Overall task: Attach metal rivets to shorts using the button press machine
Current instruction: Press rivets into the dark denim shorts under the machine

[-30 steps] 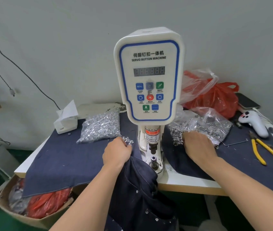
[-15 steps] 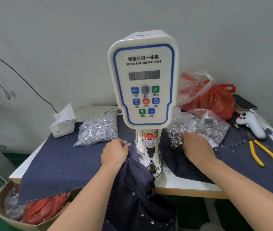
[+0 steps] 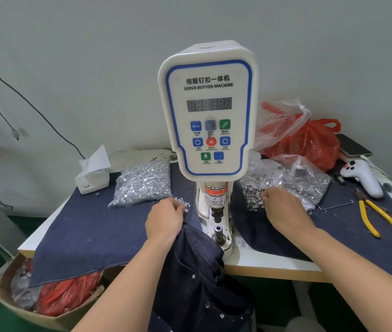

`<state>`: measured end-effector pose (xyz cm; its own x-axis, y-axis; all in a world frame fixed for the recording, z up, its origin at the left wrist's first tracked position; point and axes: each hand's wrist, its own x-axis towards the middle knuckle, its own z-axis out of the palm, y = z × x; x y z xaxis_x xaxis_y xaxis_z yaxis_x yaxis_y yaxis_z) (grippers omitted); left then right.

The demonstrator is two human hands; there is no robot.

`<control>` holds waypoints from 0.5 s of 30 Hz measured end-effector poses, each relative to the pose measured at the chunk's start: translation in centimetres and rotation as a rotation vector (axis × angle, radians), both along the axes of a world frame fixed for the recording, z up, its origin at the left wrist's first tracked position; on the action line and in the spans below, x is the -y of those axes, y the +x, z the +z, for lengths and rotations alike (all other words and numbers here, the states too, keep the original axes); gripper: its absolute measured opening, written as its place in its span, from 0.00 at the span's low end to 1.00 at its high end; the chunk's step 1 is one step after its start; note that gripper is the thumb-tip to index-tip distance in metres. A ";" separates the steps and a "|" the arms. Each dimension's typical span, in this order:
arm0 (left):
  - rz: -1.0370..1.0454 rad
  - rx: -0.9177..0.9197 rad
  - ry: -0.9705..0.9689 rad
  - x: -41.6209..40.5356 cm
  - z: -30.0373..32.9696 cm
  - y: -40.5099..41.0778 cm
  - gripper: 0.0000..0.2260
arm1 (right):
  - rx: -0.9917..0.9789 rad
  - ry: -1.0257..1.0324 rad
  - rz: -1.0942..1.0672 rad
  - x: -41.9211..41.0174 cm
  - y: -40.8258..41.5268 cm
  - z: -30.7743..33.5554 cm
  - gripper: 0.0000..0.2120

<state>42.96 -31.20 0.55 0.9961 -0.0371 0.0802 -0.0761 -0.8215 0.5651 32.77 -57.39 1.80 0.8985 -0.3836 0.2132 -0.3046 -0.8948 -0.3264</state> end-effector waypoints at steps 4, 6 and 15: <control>-0.002 -0.009 -0.119 -0.3 -0.1 -0.5 0.05 | 0.059 0.107 0.001 -0.3 -0.3 0.4 0.17; -0.026 -0.023 -0.223 -0.6 0.0 -0.8 0.05 | 0.095 0.171 0.008 -0.2 -0.5 0.5 0.13; -0.194 -0.052 -0.521 -2.1 0.7 -4.1 0.03 | 0.074 0.442 0.075 -1.0 -1.8 0.0 0.09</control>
